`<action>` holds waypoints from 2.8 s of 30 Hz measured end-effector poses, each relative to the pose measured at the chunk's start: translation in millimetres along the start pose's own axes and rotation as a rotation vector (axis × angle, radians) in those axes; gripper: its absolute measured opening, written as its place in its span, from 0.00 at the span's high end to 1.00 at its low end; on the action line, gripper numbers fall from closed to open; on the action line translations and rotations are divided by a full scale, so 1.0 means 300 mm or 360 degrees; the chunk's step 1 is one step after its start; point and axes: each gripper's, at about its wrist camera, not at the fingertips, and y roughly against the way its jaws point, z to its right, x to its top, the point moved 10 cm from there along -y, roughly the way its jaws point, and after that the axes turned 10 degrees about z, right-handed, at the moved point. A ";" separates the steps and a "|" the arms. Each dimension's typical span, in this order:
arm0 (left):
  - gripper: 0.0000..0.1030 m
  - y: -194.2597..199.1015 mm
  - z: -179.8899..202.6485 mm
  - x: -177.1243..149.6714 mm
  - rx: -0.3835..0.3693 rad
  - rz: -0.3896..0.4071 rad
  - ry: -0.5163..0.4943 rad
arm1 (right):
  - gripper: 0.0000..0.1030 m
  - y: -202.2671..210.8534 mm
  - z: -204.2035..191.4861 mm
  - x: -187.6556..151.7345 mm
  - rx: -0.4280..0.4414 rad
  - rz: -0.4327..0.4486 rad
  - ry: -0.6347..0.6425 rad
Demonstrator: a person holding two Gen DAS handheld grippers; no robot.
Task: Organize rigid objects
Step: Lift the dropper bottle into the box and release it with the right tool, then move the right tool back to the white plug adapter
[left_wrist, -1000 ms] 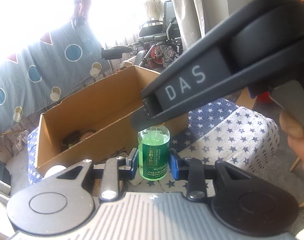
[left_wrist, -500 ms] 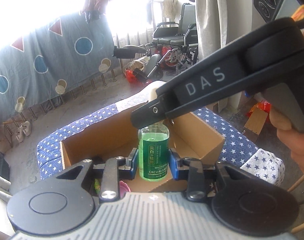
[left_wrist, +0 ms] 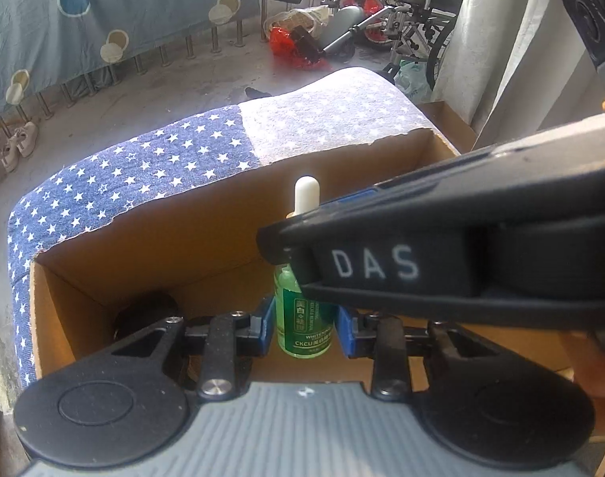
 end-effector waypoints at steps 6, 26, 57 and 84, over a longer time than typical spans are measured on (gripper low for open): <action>0.63 -0.056 -0.027 0.014 -0.0002 -0.0015 0.0086 | 0.81 -0.146 0.049 0.004 -0.0074 -0.0035 0.0096; 0.29 0.198 0.006 0.007 0.0065 0.0127 -0.0057 | 0.52 0.170 0.068 -0.006 -0.0022 0.0193 -0.0146; 0.28 0.576 0.261 -0.632 0.0145 0.0482 -0.0375 | 0.43 0.411 -0.094 -0.696 0.0212 0.0201 -0.0638; 0.73 0.384 0.218 -0.609 0.0274 0.0414 -0.0348 | 0.61 0.115 -0.065 -0.692 0.0089 -0.0019 -0.0639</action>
